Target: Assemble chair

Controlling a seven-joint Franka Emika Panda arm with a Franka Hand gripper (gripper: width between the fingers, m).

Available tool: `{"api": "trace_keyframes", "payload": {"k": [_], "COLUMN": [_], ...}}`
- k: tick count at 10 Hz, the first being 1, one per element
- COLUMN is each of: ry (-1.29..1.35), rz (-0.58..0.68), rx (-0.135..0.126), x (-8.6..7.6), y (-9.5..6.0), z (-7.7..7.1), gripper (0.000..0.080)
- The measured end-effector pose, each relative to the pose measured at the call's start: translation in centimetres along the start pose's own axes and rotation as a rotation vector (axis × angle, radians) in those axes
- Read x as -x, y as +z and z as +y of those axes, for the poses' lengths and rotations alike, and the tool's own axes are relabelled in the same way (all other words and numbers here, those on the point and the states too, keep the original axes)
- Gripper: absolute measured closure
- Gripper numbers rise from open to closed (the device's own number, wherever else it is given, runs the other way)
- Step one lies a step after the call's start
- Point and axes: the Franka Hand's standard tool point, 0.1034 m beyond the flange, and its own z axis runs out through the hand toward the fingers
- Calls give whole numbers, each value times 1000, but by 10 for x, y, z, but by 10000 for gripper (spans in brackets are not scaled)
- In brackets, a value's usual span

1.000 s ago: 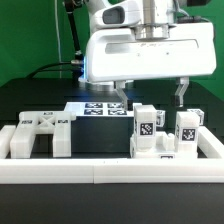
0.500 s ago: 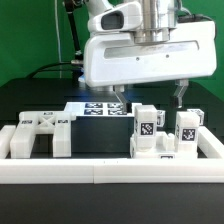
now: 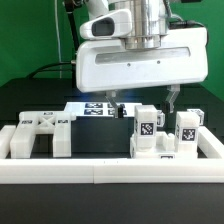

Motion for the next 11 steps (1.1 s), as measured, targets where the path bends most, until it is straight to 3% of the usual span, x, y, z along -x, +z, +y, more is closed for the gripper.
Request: {"api": "trace_keyframes", "payload": {"k": [1,2,3,4,6,11], "ry": [0,0,0,6,35,518], "rz": [-2,-3,-3,-3,-3,16], "rx": [0,0,0,0,-1,-3], "x": [1,1,1,1,1,-1], "y": [1,2,2,2,2,3], "z": [0,0,0,0,0,-11], "gripper": [237,373,373,510,510,509]}}
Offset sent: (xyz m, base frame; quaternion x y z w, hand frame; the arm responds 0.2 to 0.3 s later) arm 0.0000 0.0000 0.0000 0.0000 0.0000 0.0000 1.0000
